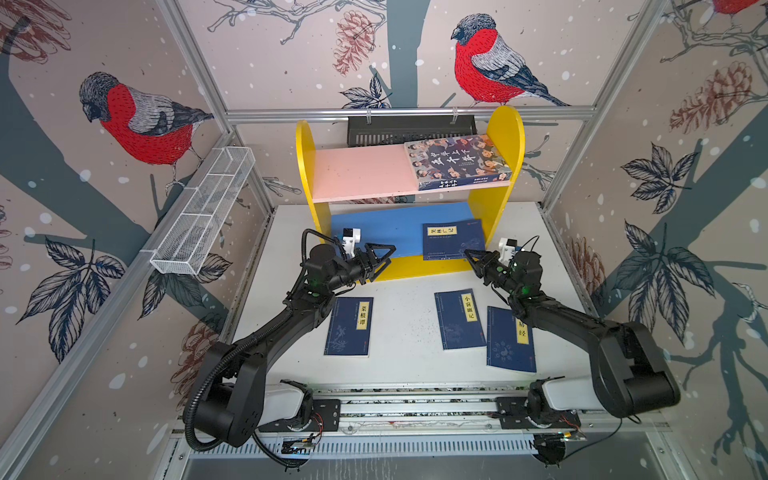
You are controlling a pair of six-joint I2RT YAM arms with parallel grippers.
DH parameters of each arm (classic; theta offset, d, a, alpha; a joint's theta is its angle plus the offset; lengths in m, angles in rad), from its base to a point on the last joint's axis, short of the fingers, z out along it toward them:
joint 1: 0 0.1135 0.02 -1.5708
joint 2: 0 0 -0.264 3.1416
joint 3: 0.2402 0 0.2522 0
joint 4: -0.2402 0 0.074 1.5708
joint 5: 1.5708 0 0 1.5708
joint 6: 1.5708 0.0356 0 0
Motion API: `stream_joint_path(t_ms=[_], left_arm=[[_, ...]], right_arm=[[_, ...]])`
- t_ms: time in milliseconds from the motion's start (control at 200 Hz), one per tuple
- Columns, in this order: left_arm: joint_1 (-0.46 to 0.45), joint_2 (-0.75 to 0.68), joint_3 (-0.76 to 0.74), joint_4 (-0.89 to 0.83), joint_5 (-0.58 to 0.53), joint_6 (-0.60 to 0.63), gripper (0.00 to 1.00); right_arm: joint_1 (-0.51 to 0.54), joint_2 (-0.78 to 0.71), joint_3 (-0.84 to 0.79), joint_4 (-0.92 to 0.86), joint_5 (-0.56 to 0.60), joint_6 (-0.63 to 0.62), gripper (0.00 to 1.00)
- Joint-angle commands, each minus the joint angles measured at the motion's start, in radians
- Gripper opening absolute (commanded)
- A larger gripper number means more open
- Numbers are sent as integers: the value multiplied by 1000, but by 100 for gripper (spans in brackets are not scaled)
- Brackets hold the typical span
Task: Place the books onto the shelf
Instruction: 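Slide the blue book deeper onto the blue shelf with both grippers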
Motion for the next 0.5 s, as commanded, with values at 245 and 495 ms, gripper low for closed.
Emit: stream_joint_path(t_ms=[245,495], left_arm=[[7,-33,-25,46,-5,2,76],[11,-52,-36,41,-13,11,77]], right_arm=[[-18,67,39,18,-45,2,15],[-39,79,38,12,-35,2,19]])
